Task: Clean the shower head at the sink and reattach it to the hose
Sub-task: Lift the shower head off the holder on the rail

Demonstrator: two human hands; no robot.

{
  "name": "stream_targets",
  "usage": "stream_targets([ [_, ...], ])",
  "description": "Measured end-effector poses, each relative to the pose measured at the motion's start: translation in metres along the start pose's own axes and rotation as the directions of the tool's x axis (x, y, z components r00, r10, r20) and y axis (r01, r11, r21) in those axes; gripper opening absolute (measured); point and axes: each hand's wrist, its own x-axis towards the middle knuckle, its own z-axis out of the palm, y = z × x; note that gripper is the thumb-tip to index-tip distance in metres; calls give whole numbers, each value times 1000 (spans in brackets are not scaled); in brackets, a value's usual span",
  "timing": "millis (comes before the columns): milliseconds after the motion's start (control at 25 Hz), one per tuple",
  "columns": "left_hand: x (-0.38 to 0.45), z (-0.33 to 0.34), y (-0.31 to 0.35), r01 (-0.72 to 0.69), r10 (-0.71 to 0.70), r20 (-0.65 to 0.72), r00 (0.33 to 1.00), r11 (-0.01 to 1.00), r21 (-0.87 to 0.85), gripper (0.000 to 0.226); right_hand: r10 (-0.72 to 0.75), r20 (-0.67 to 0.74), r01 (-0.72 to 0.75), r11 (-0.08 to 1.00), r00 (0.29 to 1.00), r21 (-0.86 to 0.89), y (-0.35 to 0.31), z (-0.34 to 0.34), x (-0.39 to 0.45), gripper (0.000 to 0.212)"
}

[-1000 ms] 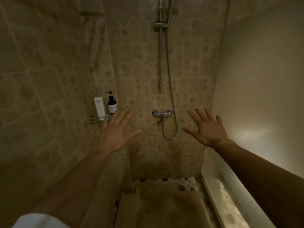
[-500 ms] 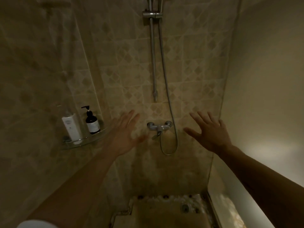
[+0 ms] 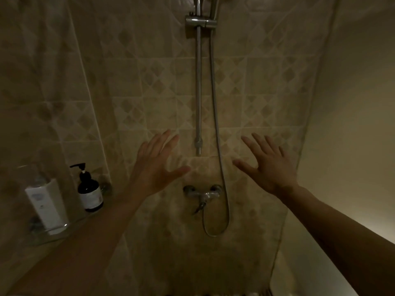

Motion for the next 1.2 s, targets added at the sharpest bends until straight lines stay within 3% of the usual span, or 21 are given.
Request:
stream_targets([
  [200, 73, 26, -41, -96, 92, -88, 992, 994, -52, 92, -6, -60, 6, 1000, 998, -1, -15, 20, 77, 78],
  [560, 196, 48, -90, -161, 127, -227, 966, 977, -137, 90, 1, -244, 6, 1000, 970, 28, -22, 24, 189, 82],
  [760, 258, 28, -92, -222, 181, -312, 933, 970, -99, 90, -53, -353, 65, 998, 934, 21, -18, -7, 256, 79],
  [920, 308, 8, -81, -227, 161, -412, 897, 967, -117, 89, -157, -475, 166, 986, 866, -24, -15, -48, 312, 79],
  [1200, 410, -32, -49, -245, 202, -545, 814, 969, -7, 87, -262, -526, 256, 963, 809, -86, -12, -96, 393, 83],
])
